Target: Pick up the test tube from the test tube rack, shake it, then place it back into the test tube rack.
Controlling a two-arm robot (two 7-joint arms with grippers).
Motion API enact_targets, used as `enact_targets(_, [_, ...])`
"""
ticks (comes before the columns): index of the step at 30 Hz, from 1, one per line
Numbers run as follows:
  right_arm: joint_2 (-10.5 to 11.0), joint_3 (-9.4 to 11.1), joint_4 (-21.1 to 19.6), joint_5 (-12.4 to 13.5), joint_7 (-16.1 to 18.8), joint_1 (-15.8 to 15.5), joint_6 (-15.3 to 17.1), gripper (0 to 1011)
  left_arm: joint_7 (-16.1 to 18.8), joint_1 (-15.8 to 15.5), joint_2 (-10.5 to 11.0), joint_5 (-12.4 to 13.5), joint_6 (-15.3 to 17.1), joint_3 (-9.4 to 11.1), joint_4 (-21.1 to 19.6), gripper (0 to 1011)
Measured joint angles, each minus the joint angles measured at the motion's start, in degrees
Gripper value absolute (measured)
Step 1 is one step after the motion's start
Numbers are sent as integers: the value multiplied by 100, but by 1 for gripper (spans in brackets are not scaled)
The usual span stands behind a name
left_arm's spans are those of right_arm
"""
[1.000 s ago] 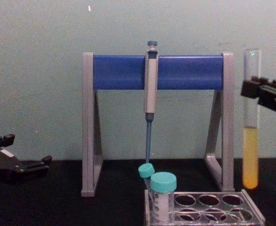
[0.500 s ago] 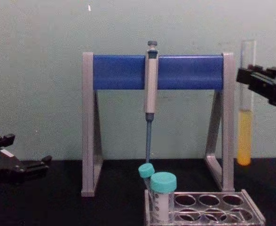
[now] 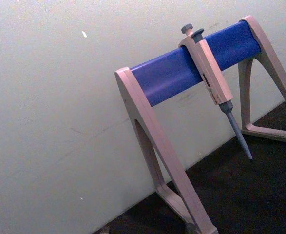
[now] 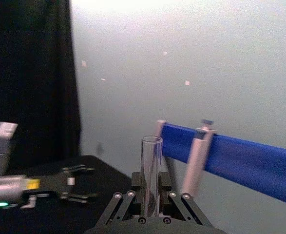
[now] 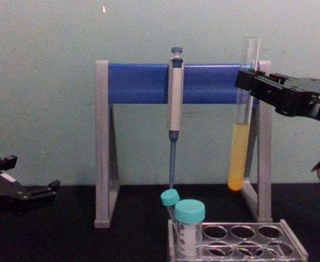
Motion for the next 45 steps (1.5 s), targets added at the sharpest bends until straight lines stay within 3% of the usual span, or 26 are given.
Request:
enact_targets(6, [221,-74,-132,374,410,-138,47,228,0,0,0,0,0,0,0,1001])
enact_targets(12, [639,-33,-504,477,357,-437,205,229,0,0,0,0,0,0,0,1001])
enact_targets(18, [972,111,-835,335,-46,-699,268,228,0,0,0,0,0,0,0,1001])
enact_targets(21, [1073,166,-972,116,-355,-767,329,229,0,0,0,0,0,0,0,1001])
enact_targets(22, [1090,163,-1036,-125,-608,-759,417,229,0,0,0,0,0,0,0,1001])
enact_targets(27, [929,79,-1051,-696,-1055,-593,555,228,0,0,0,0,0,0,0,1001])
enact_targets(32, [668,45,-892,-890,-1176,-423,487,228,0,0,0,0,0,0,0,1001])
enact_targets(39, [238,39,-523,-736,-973,-226,268,228,0,0,0,0,0,0,0,1001])
enact_targets(45, [59,7,-290,-315,-500,-114,151,228,0,0,0,0,0,0,0,1001])
